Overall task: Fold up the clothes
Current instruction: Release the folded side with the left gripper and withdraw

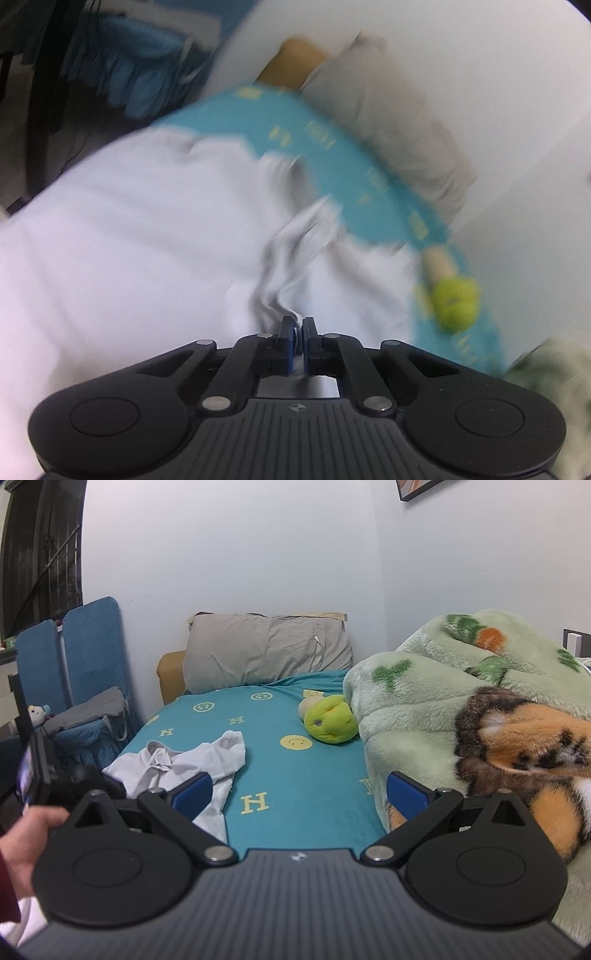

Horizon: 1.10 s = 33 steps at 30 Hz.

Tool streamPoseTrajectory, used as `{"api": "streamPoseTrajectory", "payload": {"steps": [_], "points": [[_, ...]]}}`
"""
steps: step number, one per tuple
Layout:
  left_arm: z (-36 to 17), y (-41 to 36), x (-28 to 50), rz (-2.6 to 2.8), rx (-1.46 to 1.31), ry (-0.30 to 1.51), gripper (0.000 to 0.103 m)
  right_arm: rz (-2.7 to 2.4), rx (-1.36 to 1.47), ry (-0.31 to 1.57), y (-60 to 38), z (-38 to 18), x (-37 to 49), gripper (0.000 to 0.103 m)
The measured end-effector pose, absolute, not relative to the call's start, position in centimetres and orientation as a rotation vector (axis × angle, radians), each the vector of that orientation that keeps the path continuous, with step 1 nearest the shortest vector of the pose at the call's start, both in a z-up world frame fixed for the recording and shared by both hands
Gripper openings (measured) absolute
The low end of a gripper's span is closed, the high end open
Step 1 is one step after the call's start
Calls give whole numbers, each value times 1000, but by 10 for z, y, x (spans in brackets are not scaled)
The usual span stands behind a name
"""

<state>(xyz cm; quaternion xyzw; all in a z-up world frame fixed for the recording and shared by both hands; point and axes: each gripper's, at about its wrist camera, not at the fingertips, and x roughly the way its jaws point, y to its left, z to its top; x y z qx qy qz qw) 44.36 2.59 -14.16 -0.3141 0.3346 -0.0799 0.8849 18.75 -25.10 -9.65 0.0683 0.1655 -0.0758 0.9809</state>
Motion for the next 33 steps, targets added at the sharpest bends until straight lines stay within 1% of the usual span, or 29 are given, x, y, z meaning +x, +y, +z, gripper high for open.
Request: {"api": "streamPoseTrajectory", "payload": {"steps": [2,4,8,11,13,15,17,18,19,21,23,24,26,27,28,33], "points": [[-134,34,447,-158,-698,677,5,-150,135,338,-250,-98,189,103],[-135,40,453,-97,-664,694,5,-145,137,344,-249,-99,191,103],[-155,40,473,62,-436,764,5,-127,145,362,-248,-103,194,103],[-158,33,472,33,-337,751,7,-92,171,371,-249,-104,195,103],[-147,27,461,-9,-300,751,24,-64,189,374,-249,-104,195,103],[-131,19,442,-46,-255,746,27,-35,208,378,-250,-103,196,103],[-113,10,415,-84,-211,739,37,-5,225,378,-249,-102,195,102],[-104,7,399,-102,-200,733,44,14,230,378,-247,-102,194,102],[-96,5,382,-117,-191,728,48,34,238,380,-246,-101,192,102],[-80,0,340,-140,-182,725,53,68,248,379,-242,-98,187,102],[-66,-3,296,-168,-191,727,53,103,259,379,-238,-95,182,102],[-61,-2,273,-178,-219,728,56,123,266,381,-237,-92,178,102],[-53,1,230,-199,-280,729,57,157,279,384,-234,-88,171,102],[-53,3,210,-213,-321,736,60,167,283,382,-232,-84,166,102],[-56,4,194,-237,-357,754,61,173,283,380,-230,-80,161,102],[-70,-7,131,-332,-413,806,60,120,257,412,-228,-57,132,102]]}}
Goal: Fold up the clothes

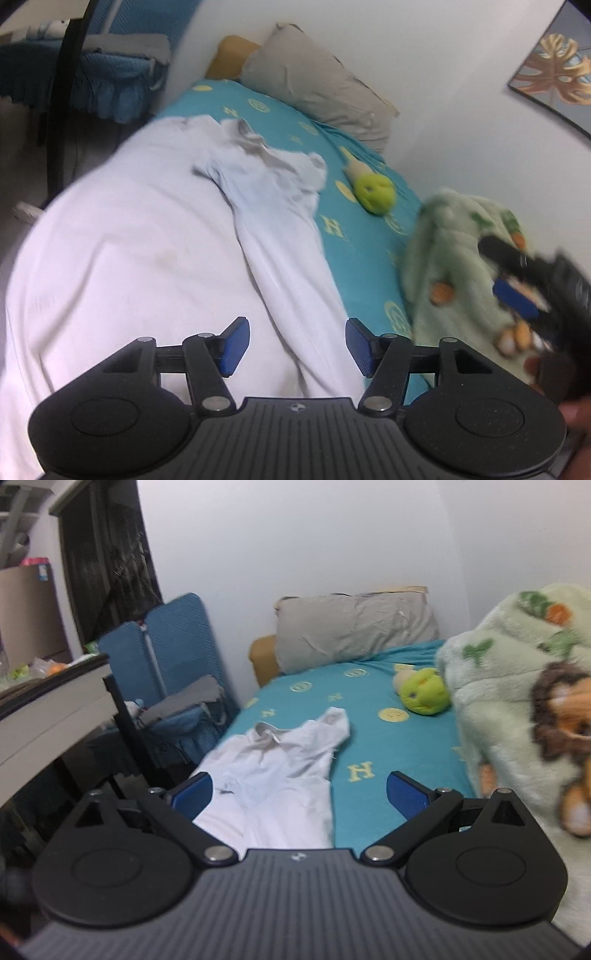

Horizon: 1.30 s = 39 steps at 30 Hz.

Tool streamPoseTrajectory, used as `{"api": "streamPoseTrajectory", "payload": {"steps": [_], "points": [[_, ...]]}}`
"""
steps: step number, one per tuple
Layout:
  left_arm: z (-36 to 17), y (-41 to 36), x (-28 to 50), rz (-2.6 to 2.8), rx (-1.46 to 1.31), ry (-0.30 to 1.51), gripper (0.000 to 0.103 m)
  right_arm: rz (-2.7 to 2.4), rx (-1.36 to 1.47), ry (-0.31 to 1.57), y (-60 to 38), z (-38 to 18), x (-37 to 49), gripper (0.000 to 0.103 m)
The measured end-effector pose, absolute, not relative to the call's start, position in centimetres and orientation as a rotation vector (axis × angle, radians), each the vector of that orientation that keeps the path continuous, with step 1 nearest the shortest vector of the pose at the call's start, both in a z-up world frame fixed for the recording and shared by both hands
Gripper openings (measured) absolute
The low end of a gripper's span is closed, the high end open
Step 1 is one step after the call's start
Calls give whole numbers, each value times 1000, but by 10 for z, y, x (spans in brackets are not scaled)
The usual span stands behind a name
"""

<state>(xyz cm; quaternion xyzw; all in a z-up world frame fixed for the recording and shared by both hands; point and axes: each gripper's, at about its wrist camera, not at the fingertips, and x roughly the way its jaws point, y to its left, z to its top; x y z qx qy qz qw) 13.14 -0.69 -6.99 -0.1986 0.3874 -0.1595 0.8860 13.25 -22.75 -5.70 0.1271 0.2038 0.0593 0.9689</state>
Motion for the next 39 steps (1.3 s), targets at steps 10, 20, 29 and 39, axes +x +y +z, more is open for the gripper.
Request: {"api": "streamPoseTrajectory", "payload": {"steps": [10,20,29,39], "points": [[-99,-86,74,-550,-228,876,56,28,304,437,-260,-45,56,103],[-140,-136,77,-498,-21,911,44,-21,386,474,-271,-70,79,103],[-115,-105,82,-526,-161,889,4,-41,397,501,-275,-77,86,103],[-107,16,91,-359,-495,1074,2,-17,409,519,-276,-78,89,103]]}}
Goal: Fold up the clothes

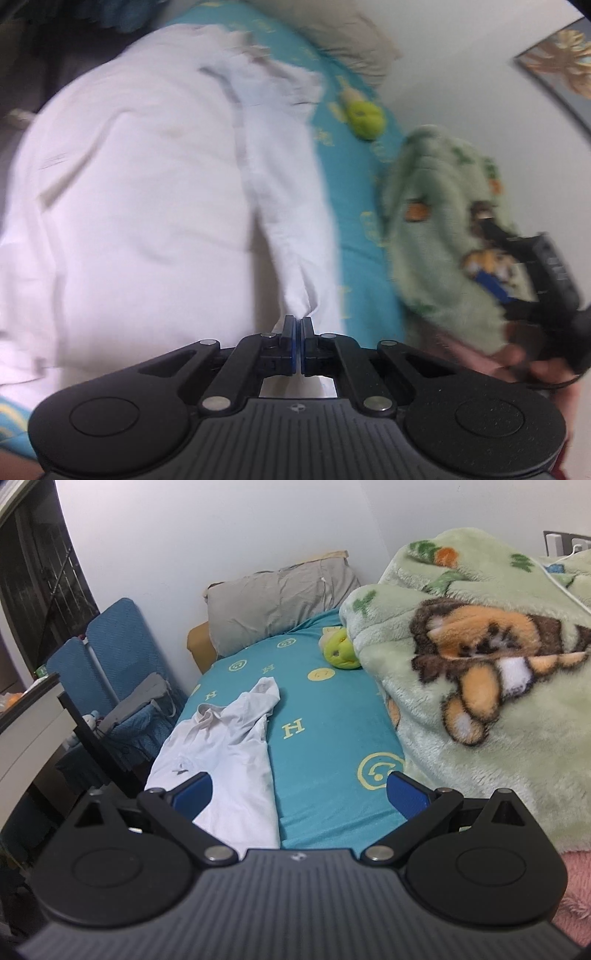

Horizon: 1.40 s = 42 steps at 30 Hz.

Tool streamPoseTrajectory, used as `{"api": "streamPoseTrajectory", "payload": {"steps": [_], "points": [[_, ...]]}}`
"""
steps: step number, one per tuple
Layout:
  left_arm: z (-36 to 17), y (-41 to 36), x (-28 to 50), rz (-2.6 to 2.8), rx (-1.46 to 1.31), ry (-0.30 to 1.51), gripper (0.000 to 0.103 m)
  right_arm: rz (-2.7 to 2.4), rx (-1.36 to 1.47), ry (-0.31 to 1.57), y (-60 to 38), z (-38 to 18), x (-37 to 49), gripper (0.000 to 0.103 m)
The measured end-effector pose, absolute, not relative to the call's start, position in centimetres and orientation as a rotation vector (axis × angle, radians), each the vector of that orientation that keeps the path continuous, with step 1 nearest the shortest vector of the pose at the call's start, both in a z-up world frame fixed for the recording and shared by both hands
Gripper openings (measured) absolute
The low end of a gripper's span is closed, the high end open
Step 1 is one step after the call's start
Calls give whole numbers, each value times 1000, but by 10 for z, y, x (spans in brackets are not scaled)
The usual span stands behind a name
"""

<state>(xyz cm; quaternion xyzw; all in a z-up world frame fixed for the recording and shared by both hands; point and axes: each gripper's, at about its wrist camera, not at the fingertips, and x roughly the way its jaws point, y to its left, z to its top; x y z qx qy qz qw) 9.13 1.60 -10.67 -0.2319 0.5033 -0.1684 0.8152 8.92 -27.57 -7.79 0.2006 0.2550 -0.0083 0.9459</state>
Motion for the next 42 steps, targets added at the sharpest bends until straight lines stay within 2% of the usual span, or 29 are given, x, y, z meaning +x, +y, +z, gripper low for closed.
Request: {"api": "streamPoseTrajectory", "payload": {"steps": [5,6,7,9,11,14,17,22,23,24,25,28,32,34,38,42], "points": [[-130,21,100,-279,-475,1172,3,-4,395,544,-271,-79,91,103],[-129,20,101,-285,-469,1166,10,-2,397,548,-271,-80,91,103],[-127,18,101,-290,-462,1162,23,1,398,552,-271,-81,91,103],[-126,15,101,-297,-442,1154,33,6,402,560,-271,-82,91,103],[-124,11,100,-284,-389,1139,33,12,405,564,-270,-83,90,103],[-111,3,93,-252,-310,1082,38,33,414,558,-270,-79,94,102],[-90,-18,85,-266,-204,969,48,88,475,550,-277,-70,109,102],[-87,-80,78,-465,-70,885,50,214,570,521,-290,-49,177,101],[-93,-94,78,-494,-43,877,50,234,567,541,-290,-50,198,96],[-99,-104,78,-511,-15,874,50,247,569,568,-290,-55,220,83],[-105,-115,79,-522,13,874,49,254,576,601,-290,-63,242,75],[-133,-134,78,-566,72,895,45,298,603,667,-289,-94,295,76],[-160,-146,71,-586,153,937,45,331,598,700,-286,-132,346,77],[-164,-142,64,-604,208,926,51,328,574,732,-283,-150,372,78],[-170,-154,56,-604,334,893,57,321,587,752,-279,-179,421,78],[-172,-161,49,-608,386,870,57,351,632,753,-270,-202,468,78]]}}
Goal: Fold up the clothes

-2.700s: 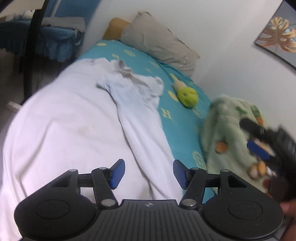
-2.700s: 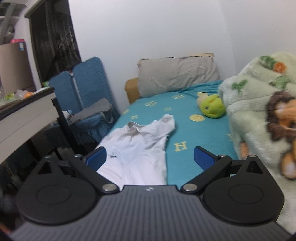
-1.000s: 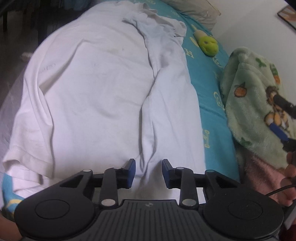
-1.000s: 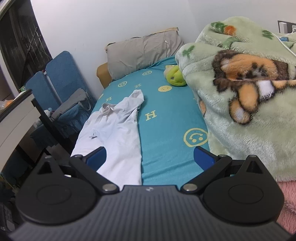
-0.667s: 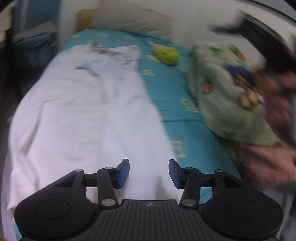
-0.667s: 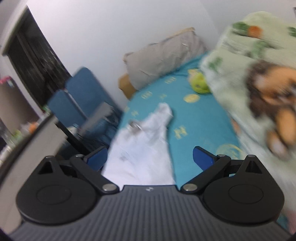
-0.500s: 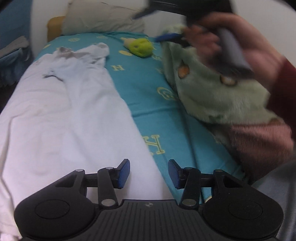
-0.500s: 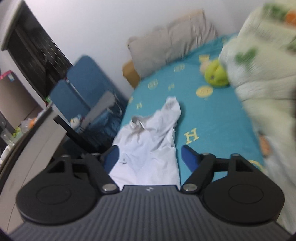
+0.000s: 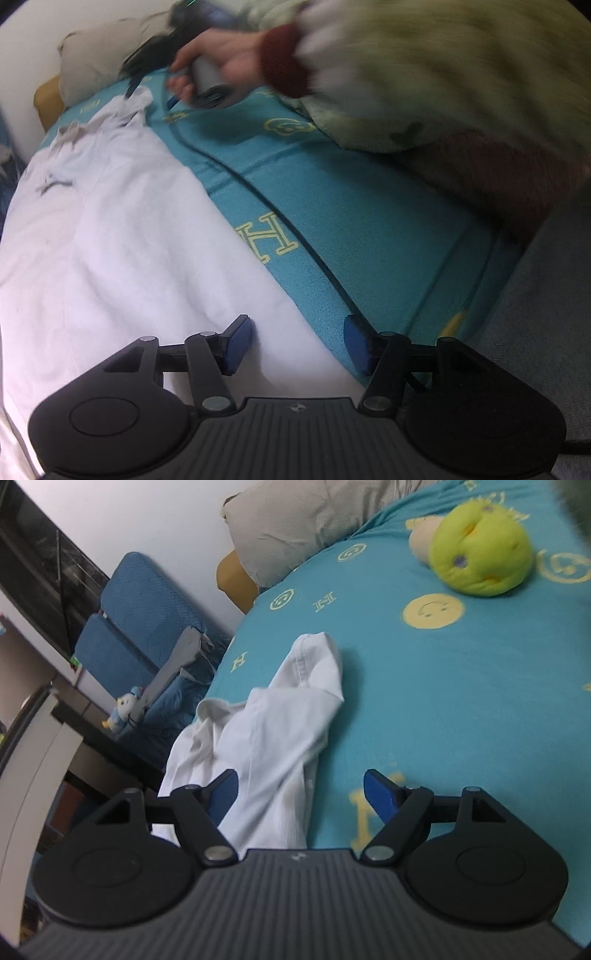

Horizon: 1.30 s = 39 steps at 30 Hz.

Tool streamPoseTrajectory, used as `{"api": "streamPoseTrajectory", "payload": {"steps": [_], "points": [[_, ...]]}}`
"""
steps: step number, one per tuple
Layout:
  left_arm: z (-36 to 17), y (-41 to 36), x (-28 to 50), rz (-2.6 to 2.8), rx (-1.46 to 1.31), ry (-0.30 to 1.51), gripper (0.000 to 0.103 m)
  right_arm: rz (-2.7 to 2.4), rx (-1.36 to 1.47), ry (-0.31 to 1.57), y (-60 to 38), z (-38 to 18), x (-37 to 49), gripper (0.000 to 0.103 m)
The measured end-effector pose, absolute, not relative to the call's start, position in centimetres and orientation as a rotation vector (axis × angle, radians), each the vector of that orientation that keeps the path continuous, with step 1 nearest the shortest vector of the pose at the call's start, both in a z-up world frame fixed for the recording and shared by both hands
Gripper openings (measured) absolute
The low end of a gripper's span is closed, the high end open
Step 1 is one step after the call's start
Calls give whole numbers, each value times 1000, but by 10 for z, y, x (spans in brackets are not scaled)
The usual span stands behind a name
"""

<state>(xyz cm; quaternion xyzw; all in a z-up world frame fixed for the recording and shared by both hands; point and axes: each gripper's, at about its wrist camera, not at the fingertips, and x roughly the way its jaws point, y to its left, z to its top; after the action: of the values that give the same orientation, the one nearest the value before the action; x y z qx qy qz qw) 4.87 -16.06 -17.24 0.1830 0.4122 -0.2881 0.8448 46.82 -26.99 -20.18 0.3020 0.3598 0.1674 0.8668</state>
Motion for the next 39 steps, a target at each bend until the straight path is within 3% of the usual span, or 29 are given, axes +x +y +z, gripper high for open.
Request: {"api": "streamPoseTrajectory", "payload": {"steps": [2,3,4,5,6,7,8,16,27,34,35,36,37,39], "points": [[-173,-159,51,-613,375,872,48,374,640,744,-260,-208,486,78],[-173,-158,52,-613,377,863,33,373,625,745,-253,-210,494,77],[-172,-157,53,-612,380,855,11,368,606,749,-246,-212,501,75],[-172,-156,55,-614,373,857,2,358,572,747,-239,-213,506,65],[-170,-154,57,-619,355,866,2,346,535,744,-232,-215,511,56],[-169,-152,59,-625,335,875,1,325,497,747,-226,-214,514,32],[-167,-149,61,-636,306,884,1,302,477,754,-223,-213,516,16],[-134,-135,58,-746,149,838,0,269,419,699,-242,-172,505,9],[-109,-192,79,-872,54,861,0,195,258,671,-288,-118,515,7],[-137,-193,92,-816,17,892,1,146,250,704,-311,-163,528,8],[-134,-190,91,-809,18,876,4,140,258,705,-311,-170,527,9],[-131,-187,90,-795,17,858,14,133,267,707,-310,-175,526,9],[-129,-181,87,-782,10,841,31,125,266,712,-308,-178,526,11],[-123,-176,85,-766,-8,819,56,117,225,709,-302,-176,521,30]]}}
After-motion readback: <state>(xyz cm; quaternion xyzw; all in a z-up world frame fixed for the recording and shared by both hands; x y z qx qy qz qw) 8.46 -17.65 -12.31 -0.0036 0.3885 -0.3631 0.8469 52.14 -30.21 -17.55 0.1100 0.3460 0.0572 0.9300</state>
